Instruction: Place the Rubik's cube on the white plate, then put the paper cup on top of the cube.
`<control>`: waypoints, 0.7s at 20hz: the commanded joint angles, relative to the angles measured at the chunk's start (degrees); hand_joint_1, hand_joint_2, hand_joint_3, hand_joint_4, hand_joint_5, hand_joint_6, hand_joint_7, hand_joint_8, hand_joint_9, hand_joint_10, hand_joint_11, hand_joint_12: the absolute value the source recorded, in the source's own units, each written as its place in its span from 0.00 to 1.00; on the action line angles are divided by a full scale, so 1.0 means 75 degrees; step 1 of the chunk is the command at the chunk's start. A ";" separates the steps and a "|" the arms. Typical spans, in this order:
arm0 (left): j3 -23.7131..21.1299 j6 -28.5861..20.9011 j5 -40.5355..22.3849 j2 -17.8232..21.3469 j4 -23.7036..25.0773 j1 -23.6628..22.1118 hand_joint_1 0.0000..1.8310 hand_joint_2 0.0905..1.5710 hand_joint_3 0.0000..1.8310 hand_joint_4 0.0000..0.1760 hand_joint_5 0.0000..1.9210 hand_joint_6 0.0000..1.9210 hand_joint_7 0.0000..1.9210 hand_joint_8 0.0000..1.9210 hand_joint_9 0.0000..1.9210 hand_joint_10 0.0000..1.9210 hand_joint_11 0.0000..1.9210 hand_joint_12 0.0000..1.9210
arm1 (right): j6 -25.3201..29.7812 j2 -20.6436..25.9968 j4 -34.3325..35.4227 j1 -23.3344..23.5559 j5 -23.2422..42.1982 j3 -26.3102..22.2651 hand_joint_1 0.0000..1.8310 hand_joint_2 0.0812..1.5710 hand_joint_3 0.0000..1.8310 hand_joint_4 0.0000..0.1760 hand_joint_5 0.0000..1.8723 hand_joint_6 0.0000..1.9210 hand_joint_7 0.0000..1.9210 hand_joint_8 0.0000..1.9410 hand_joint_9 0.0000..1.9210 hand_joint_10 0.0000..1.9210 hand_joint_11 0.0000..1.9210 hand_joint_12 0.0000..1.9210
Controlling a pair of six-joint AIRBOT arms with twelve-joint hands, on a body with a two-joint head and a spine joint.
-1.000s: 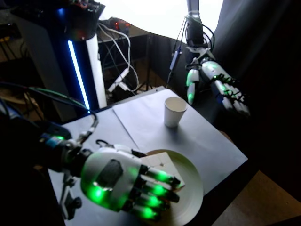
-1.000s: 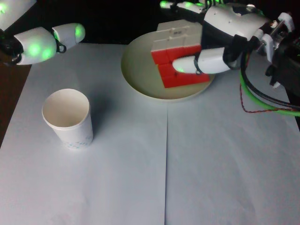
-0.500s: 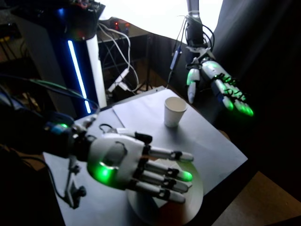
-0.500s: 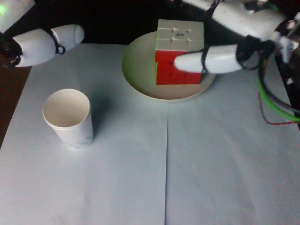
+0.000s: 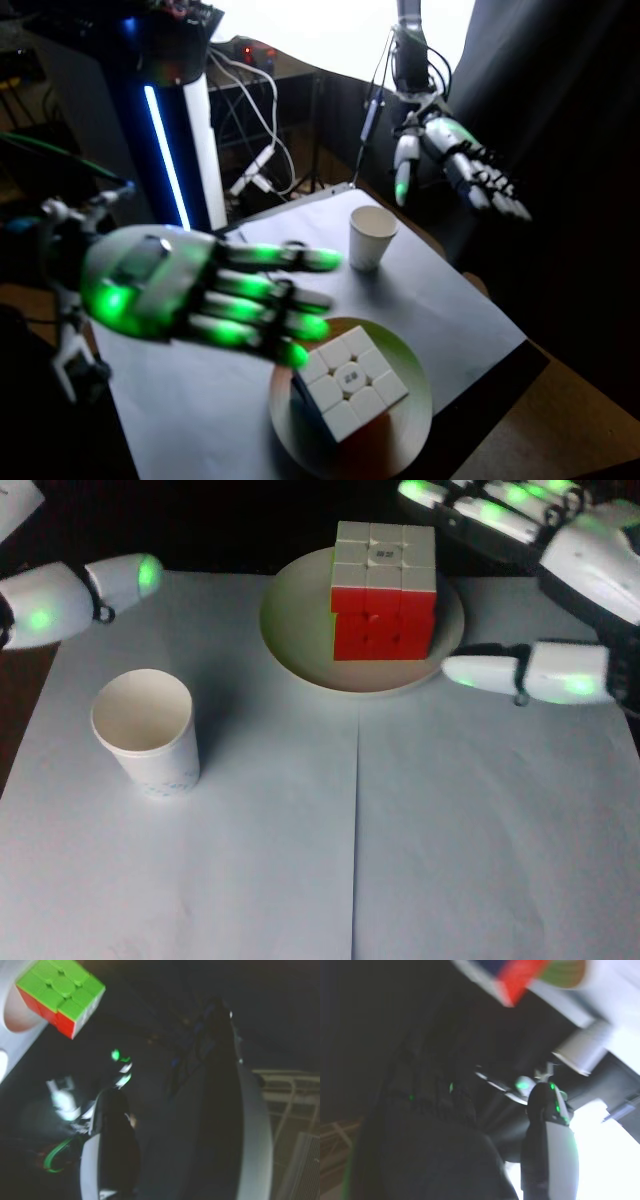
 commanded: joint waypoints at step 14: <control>-0.1255 -0.0361 -0.2418 0.0597 0.0062 0.2097 0.20 0.66 0.00 0.94 0.00 0.00 0.00 0.00 0.00 0.00 0.00 0.00 | -0.0972 0.1310 0.1680 -0.1820 0.3041 -0.1150 0.09 0.77 0.00 0.51 0.00 0.00 0.00 0.00 0.00 0.00 0.01 0.02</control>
